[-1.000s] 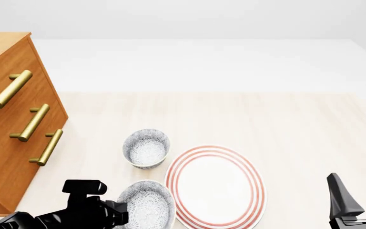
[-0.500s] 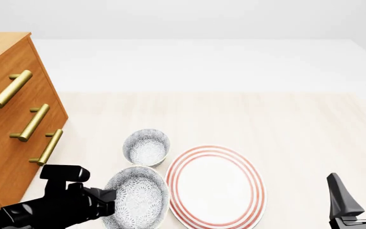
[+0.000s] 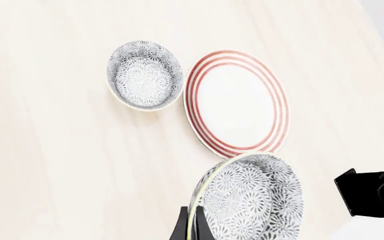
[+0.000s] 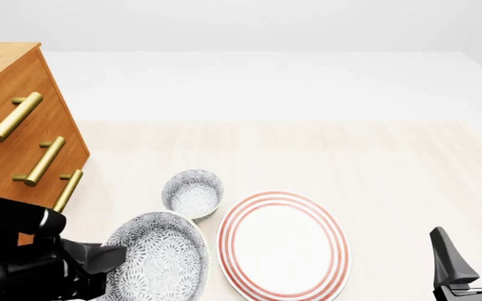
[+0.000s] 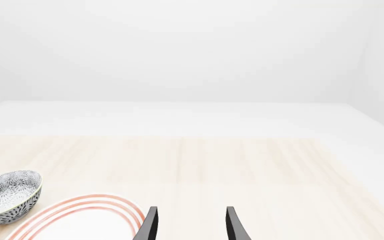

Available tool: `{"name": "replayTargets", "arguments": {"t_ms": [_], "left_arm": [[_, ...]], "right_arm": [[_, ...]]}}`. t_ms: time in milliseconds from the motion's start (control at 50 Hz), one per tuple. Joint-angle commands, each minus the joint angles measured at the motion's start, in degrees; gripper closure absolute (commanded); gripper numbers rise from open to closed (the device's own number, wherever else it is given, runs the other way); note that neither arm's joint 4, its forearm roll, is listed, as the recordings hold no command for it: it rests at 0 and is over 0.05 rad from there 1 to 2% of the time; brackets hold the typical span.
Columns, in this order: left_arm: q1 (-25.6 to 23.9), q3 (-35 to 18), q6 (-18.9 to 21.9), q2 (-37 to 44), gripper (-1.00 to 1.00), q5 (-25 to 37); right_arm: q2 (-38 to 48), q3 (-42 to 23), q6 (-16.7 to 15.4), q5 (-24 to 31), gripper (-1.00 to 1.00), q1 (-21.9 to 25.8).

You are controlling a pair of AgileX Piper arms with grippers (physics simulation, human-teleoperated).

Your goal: Stack the bowl in the middle on the bowl at the back.

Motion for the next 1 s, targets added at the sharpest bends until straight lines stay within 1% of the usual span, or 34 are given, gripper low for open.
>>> {"name": "replayTargets", "arguments": {"t_ms": [20,120,180,220,320,340,420,500,520,680,760,880,1000], "left_arm": [[-5.8,-3.7,0.3,-5.2,1.0,9.3],[-8.5,-3.3,-1.1,-6.5,1.0,10.8],[-9.3,-3.2,-1.2,-7.4,1.0,11.8],[-10.3,-1.6,-1.6,-8.8,1.0,12.4],[-11.1,0.8,-2.1,-10.8,1.0,13.4],[-11.6,2.3,-2.6,-11.9,1.0,13.8],[-12.7,4.4,-3.6,-13.3,1.0,14.2],[-14.3,6.5,-5.1,-14.4,1.0,14.0],[-15.2,7.7,-6.1,-14.8,1.0,13.7],[-16.4,11.8,-7.4,-16.7,1.0,13.4],[-17.1,12.9,-8.1,-16.4,1.0,12.3],[-19.4,15.0,-9.4,-13.3,1.0,7.7],[-21.1,17.2,-10.4,-11.4,1.0,4.5]], "right_arm": [[-0.1,0.0,-0.2,0.1,-1.0,0.1],[-0.3,0.0,-0.3,0.3,-1.0,0.1],[-0.4,-0.1,-0.3,0.4,-1.0,0.1],[-0.5,-0.1,-0.3,0.5,-1.0,0.1],[-0.7,0.0,-0.4,0.6,-1.0,0.1],[-0.7,0.0,-0.5,0.6,-1.0,0.2],[-0.8,0.0,-0.6,0.7,-1.0,0.2],[-0.9,0.0,-0.7,0.7,-1.0,0.2],[-0.9,0.0,-0.7,0.7,-1.0,0.3],[-0.8,0.0,-0.8,0.6,-1.0,0.2],[-0.8,0.0,-0.8,0.6,-1.0,0.2],[-0.8,0.0,-0.7,0.6,-1.0,0.2],[-0.8,0.0,-0.6,0.6,-1.0,0.2]]}}
